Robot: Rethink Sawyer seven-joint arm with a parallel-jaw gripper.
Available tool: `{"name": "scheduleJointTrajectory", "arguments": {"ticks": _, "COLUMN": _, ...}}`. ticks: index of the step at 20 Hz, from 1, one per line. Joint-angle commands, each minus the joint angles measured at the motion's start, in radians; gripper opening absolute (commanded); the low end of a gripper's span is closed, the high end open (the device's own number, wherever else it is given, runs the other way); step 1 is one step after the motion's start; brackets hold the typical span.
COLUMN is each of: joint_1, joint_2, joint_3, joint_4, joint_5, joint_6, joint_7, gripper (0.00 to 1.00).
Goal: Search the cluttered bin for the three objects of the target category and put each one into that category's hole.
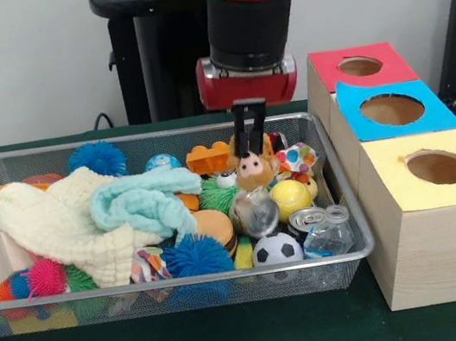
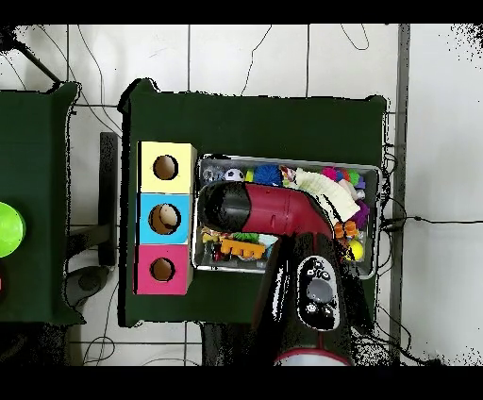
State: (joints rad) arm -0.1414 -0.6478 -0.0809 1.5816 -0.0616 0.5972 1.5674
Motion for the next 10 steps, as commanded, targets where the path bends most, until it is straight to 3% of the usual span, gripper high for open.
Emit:
{"name": "scheduleJointTrajectory", "arguments": {"ticks": 1, "joint_1": -0.013, "joint_2": -0.126, "joint_3": 0.059, "joint_4": 0.076, "joint_5": 0.051, "joint_6": 0.193, "joint_7": 0.090, "gripper": 0.00}}
{"name": "scheduleJointTrajectory", "arguments": {"ticks": 10, "joint_1": 0.037, "joint_2": -0.213, "joint_3": 0.054, "joint_4": 0.238, "joint_5": 0.069, "joint_6": 0.210, "joint_7": 0.118, "gripper": 0.00}}
